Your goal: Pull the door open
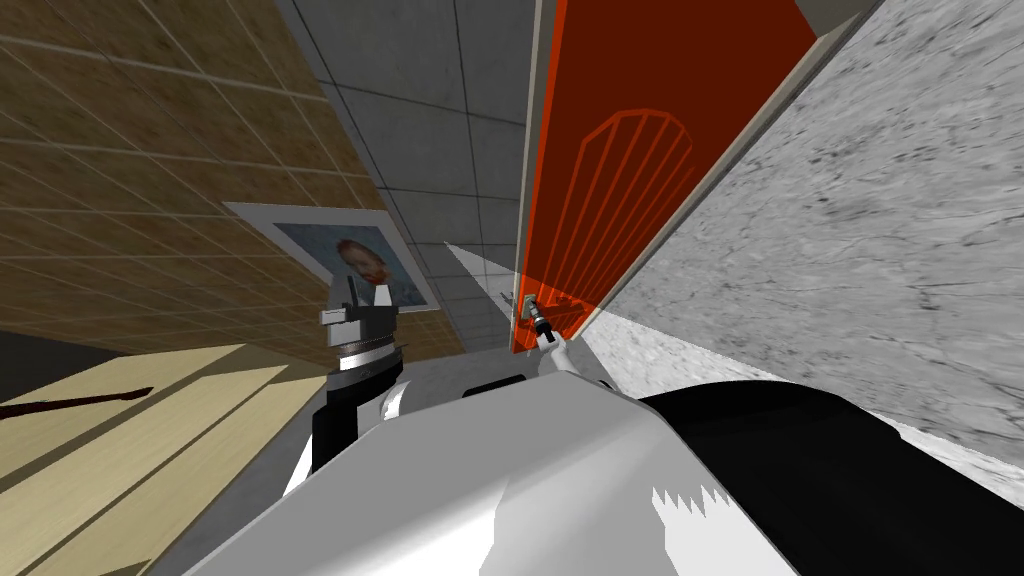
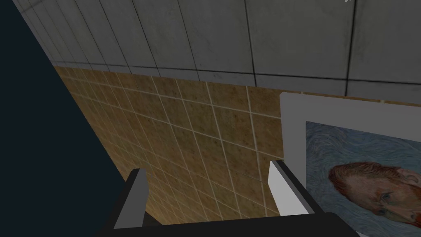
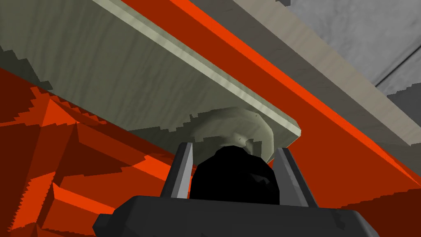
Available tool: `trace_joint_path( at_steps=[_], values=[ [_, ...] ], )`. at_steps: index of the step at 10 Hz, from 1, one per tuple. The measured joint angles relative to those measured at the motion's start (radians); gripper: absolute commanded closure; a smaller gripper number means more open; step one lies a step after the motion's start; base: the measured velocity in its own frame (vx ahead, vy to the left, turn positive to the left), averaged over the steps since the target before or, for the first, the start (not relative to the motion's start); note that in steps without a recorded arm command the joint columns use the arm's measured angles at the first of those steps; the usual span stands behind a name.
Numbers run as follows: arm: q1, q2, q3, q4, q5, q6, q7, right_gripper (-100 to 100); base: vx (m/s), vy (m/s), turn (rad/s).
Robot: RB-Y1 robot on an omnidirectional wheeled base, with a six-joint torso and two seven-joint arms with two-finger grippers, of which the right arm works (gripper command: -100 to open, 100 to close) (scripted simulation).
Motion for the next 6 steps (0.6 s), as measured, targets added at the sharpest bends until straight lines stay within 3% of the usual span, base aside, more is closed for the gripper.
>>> trace_joint_path(
  at_steps=[3,5,6],
  values=[
    [-0.014,-0.011,0.008,0.016,-0.048,0.002,-0.064,100,-0.046,-0.021,0.091],
    [-0.004,-0.007,0.018,0.004,-0.082,0.007,-0.103,100,-0.055,-0.023,0.106],
    [-0.016,-0.015,0.021,0.022,-0.106,0.004,-0.127,100,-0.058,-0.016,0.078]
  ],
)
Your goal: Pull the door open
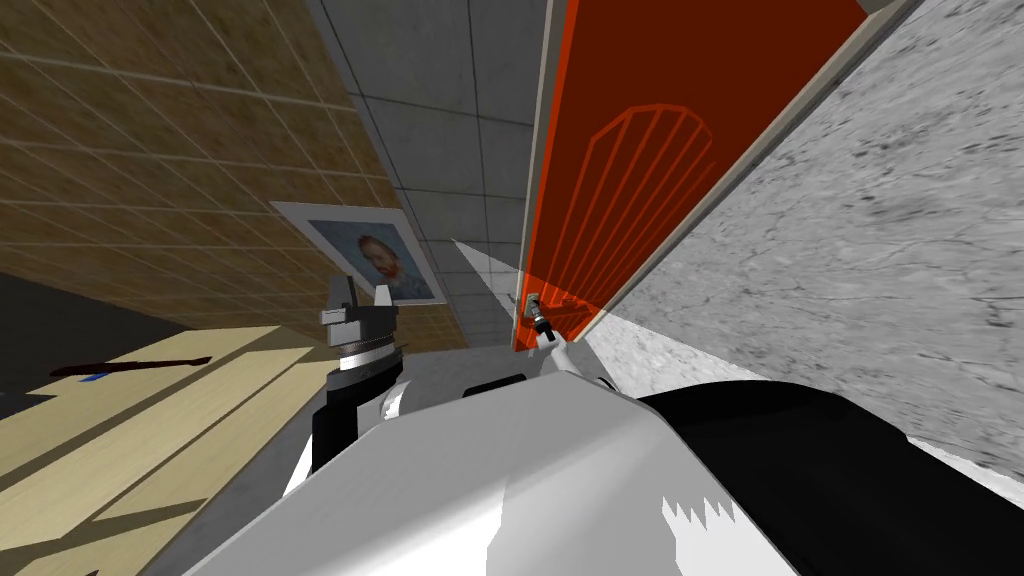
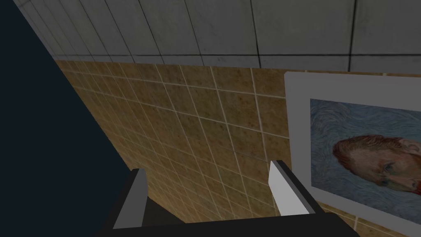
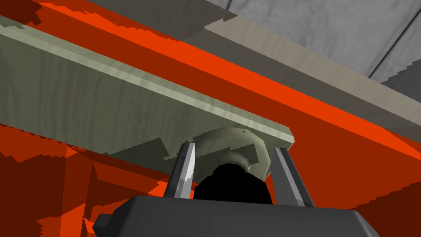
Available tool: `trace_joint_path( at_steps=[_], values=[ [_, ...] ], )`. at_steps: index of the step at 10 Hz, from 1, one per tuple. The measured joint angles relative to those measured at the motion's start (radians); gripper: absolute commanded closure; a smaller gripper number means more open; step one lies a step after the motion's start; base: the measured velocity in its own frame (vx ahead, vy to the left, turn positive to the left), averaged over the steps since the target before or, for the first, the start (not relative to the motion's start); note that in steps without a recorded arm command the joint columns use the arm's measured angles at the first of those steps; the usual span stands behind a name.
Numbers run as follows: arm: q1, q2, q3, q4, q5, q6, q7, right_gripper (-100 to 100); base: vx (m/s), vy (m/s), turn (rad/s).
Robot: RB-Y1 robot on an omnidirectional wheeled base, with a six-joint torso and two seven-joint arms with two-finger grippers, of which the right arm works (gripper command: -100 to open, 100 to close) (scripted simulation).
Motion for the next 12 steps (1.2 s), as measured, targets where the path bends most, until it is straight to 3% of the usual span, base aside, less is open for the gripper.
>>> trace_joint_path(
  at_steps=[2,3,12],
  values=[
    [-0.003,-0.001,0.014,0.009,-0.036,-0.008,-0.044,100,-0.072,-0.023,0.174],
    [-0.013,-0.005,0.022,0.010,-0.066,-0.008,-0.073,-100,-0.068,-0.023,0.082],
    [-0.030,0.010,0.030,0.021,-0.212,-0.004,-0.286,-100,-0.055,-0.019,0.032]
  ],
)
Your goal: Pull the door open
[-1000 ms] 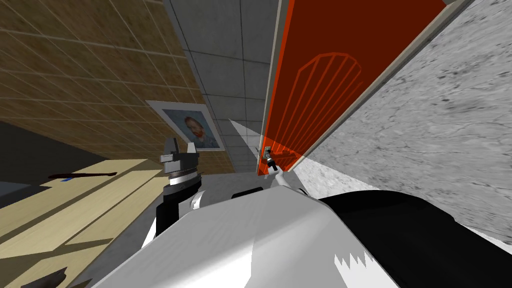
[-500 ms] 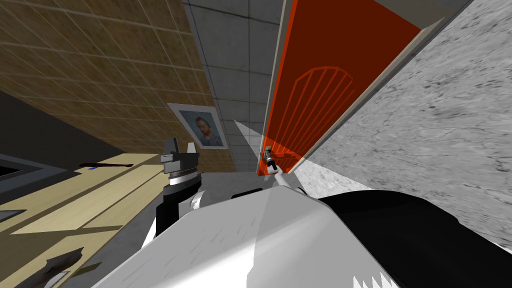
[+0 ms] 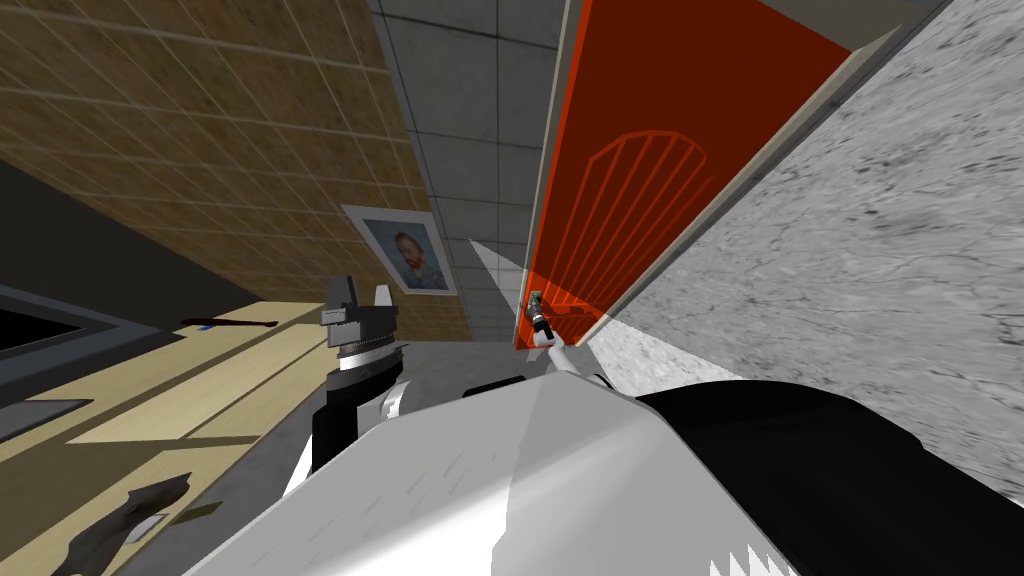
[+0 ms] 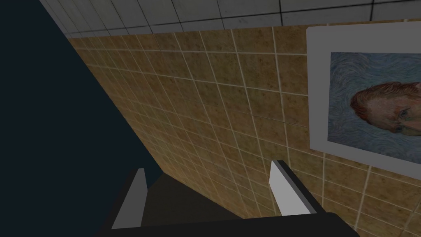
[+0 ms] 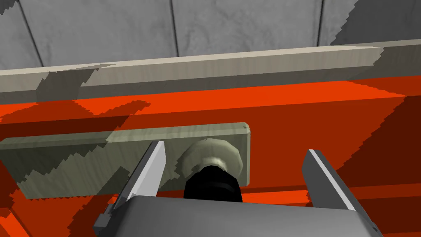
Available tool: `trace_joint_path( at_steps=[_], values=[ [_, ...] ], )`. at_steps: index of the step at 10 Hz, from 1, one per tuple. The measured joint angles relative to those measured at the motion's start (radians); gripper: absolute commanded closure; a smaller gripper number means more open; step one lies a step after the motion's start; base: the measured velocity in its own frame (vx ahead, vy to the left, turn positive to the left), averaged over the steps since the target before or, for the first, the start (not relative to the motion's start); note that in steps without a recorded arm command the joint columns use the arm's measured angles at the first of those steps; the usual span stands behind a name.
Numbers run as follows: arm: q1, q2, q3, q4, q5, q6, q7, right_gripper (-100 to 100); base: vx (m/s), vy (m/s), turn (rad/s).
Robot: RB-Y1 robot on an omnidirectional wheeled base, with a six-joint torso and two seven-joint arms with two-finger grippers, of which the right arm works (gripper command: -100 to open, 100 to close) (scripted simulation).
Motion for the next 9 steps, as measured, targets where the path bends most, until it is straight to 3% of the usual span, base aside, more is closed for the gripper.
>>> trace_joint_path(
  at_steps=[9],
  values=[
    [-0.022,0.018,0.009,0.014,-0.175,0.004,-0.225,-100,-0.058,-0.026,0.039]
  ],
)
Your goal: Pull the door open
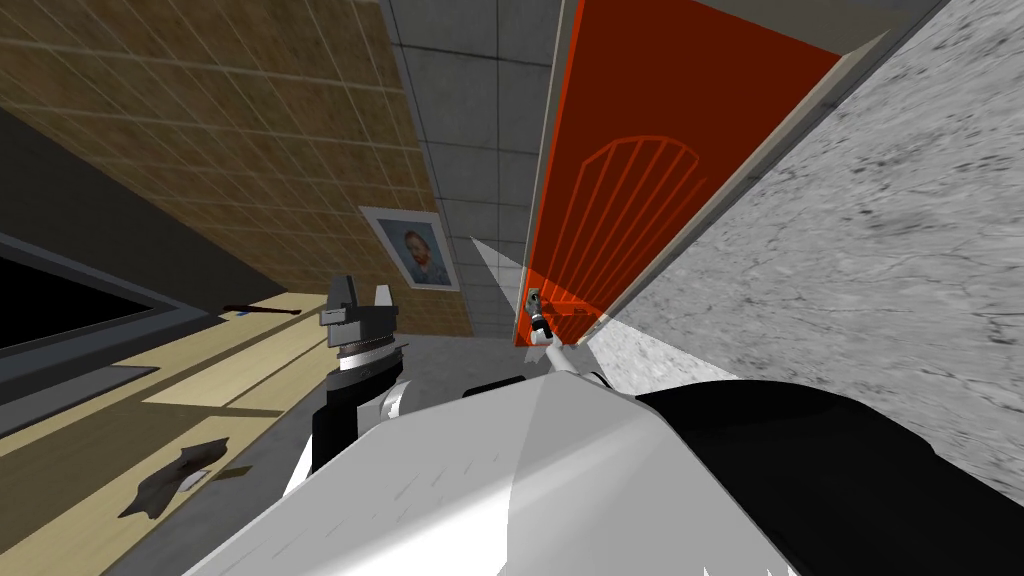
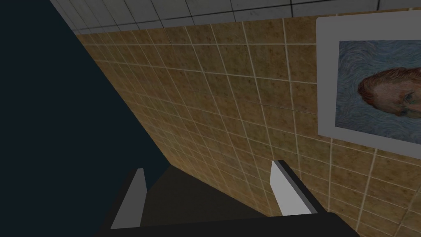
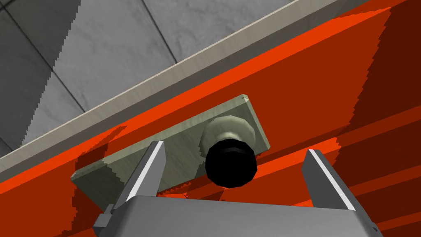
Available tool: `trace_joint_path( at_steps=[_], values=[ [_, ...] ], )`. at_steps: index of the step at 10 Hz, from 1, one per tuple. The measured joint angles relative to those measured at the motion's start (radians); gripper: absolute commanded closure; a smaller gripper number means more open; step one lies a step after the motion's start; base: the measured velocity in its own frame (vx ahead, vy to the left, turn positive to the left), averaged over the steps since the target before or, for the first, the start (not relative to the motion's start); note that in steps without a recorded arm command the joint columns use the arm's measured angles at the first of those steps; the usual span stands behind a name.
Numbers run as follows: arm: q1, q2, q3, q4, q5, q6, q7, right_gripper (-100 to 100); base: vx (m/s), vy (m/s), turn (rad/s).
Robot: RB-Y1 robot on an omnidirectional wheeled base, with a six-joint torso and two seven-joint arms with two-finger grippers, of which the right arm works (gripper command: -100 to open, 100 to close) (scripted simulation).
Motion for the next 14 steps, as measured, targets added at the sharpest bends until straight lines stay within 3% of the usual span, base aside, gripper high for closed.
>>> trace_joint_path(
  at_steps=[14],
  values=[
    [-0.032,0.029,0.015,0.019,-0.272,0.008,-0.341,-100,-0.058,-0.031,0.040]
  ],
)
